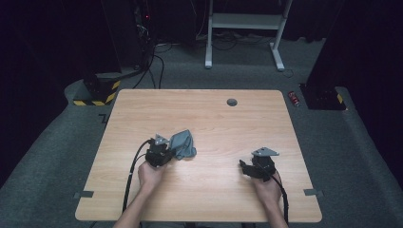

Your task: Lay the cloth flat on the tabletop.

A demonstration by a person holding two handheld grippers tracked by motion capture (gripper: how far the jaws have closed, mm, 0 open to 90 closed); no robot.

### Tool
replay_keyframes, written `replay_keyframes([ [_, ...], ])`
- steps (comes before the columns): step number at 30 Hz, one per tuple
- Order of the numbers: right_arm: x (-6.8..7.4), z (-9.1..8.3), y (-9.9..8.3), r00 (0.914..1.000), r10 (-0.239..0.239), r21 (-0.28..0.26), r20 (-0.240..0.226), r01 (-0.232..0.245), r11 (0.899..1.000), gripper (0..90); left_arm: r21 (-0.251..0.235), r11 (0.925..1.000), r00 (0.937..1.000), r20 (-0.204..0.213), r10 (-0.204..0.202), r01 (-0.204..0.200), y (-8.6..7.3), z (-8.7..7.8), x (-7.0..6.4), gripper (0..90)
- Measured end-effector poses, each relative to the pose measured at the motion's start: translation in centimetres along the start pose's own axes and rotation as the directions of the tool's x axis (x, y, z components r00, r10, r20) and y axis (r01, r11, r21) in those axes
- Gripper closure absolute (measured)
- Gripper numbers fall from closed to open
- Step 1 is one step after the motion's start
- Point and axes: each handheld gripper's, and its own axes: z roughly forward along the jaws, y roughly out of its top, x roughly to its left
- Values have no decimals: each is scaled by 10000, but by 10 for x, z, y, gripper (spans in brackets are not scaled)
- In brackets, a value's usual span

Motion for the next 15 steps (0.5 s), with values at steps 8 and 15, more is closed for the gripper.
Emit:
replay_keyframes([
  [8, 0, 0, 0, 10000, -2, -1, -1, 2, 10000, 329, -156, 9991, 9973, 616, 395, -387, 12, 7, -25, 852],
  [15, 0, 0, 0, 10000, -7, 1, -11, 7, 10000, 329, -308, 9993, 9933, 1135, 235, -201, 16, 15, -40, 852],
])
